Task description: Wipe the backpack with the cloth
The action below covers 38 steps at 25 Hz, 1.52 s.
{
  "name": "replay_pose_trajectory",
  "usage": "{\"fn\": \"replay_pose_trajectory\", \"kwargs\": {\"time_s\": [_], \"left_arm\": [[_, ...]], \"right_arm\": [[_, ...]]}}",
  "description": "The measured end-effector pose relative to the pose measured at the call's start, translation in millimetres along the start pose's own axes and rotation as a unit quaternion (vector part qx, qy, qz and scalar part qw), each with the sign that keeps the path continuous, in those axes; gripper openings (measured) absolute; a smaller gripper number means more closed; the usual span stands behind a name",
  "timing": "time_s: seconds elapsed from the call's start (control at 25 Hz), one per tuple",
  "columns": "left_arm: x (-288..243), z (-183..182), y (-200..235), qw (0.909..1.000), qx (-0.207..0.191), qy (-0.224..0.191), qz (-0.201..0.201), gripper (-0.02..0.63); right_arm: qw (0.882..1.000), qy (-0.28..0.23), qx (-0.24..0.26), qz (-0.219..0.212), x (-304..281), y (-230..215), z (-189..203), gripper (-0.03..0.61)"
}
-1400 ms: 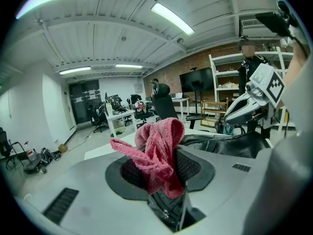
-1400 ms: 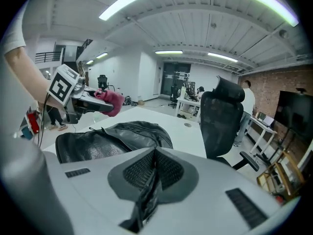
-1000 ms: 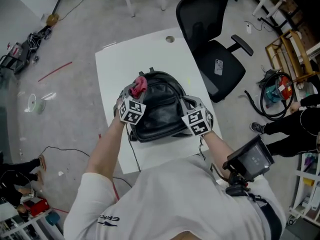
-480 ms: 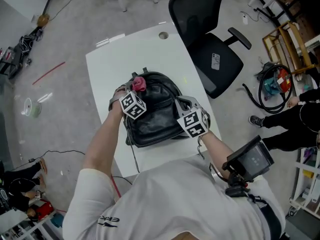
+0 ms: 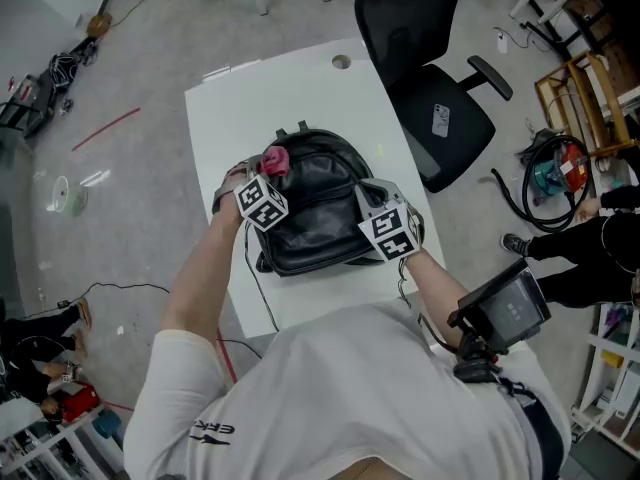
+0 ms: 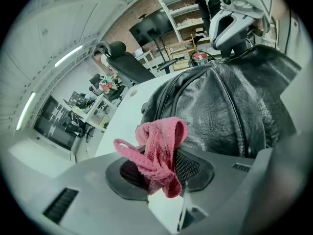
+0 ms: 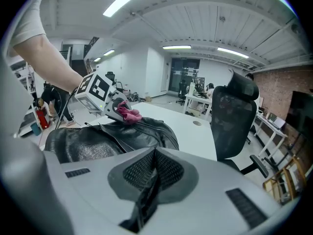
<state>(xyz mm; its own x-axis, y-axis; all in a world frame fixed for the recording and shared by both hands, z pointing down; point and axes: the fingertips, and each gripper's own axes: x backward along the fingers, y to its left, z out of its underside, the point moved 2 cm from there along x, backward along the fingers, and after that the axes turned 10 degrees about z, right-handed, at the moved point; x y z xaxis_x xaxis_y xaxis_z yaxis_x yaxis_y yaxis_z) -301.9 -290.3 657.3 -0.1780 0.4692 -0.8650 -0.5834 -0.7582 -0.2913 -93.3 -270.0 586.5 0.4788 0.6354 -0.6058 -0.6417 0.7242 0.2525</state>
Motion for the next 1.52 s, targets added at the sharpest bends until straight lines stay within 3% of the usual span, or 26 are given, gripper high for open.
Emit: {"fn": "replay_pose_trajectory", "kwargs": {"time_s": [0.2,0.4,0.72,1.0,1.16,1.52], "left_arm": [[19,18,-10,0.9998,0.019,-0.002,-0.009,0.137],[40,37,-26,0.9968,0.075,-0.023,-0.012,0.137],[60,80,-83,0.9914,0.128,-0.023,0.010,0.137],[69,83,-120,0.9737,0.215,-0.071,0.021,0.137],[90,99,-141,0.9656,0.241,-0.091,0.037,0.137],[106,90,-182,0.9447,0.284,-0.141,0.085,0.137]], "right_arm": [[1.000,0.001,0.006,-0.008,1,8,1,0.003],[1.000,0.005,0.008,-0.012,8,13,7,0.003],[1.000,0.004,0.010,-0.021,16,16,10,0.003],[0.999,0.005,0.024,-0.031,20,13,15,0.003],[0.998,0.002,0.026,-0.049,17,32,7,0.003],[0.998,0.005,0.024,-0.065,14,31,11,0.003]]}}
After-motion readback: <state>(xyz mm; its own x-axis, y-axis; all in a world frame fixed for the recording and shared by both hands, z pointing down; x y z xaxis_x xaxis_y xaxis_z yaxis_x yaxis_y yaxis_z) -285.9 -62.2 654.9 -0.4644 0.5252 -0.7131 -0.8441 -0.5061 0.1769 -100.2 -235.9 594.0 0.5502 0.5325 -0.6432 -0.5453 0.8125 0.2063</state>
